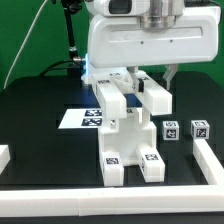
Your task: Assemble chair
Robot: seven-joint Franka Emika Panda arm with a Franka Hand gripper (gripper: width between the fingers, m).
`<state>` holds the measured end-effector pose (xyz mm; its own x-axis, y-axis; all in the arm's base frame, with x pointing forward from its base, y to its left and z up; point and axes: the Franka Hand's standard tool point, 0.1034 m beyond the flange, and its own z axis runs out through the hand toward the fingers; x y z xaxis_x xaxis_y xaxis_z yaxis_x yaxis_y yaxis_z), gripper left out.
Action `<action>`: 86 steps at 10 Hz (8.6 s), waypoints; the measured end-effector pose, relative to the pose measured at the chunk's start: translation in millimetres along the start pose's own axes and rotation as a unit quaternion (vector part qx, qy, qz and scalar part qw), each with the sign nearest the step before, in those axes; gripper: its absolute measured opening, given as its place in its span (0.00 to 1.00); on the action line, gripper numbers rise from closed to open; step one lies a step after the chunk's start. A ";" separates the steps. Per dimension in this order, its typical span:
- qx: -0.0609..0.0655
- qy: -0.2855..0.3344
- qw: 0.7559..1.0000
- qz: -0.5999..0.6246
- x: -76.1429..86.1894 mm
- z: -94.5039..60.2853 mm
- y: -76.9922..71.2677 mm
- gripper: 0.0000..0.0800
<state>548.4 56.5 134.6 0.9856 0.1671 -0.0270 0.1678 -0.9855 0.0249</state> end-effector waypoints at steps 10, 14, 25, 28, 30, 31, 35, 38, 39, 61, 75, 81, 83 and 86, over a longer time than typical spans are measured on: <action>-0.007 0.029 0.999 -0.021 8.1 8.9 4.5 0.36; -0.004 0.043 0.998 -0.034 12.3 -0.4 11.8 0.36; 0.023 0.050 0.995 0.084 13.8 -4.7 23.4 0.36; 0.017 0.071 0.996 0.061 11.7 1.2 24.1 0.36; 0.013 0.092 0.994 0.059 12.9 0.3 21.3 0.36; 0.013 0.093 0.994 0.060 13.2 0.2 21.1 0.36; 0.016 0.094 0.993 0.064 13.8 0.0 18.6 0.36; 0.017 0.093 0.994 0.063 11.0 0.2 16.8 0.36; 0.016 0.095 0.993 0.063 10.4 0.3 16.8 0.36; 0.002 0.153 0.987 0.057 12.8 -0.8 21.0 0.36; -0.010 0.168 0.985 0.036 13.9 3.3 30.4 0.36; -0.004 0.163 0.985 0.050 26.8 3.1 31.2 0.36; -0.005 0.163 0.985 0.051 26.3 3.8 33.5 0.36; -0.003 0.163 0.985 0.060 26.2 3.4 34.7 0.36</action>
Offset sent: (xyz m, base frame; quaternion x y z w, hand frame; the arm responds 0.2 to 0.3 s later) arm -0.0019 -0.0058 -0.0107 -0.0133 -0.0043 -0.0064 0.9999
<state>580.0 26.6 131.4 0.9528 0.0509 0.2994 0.0488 -0.9987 0.0147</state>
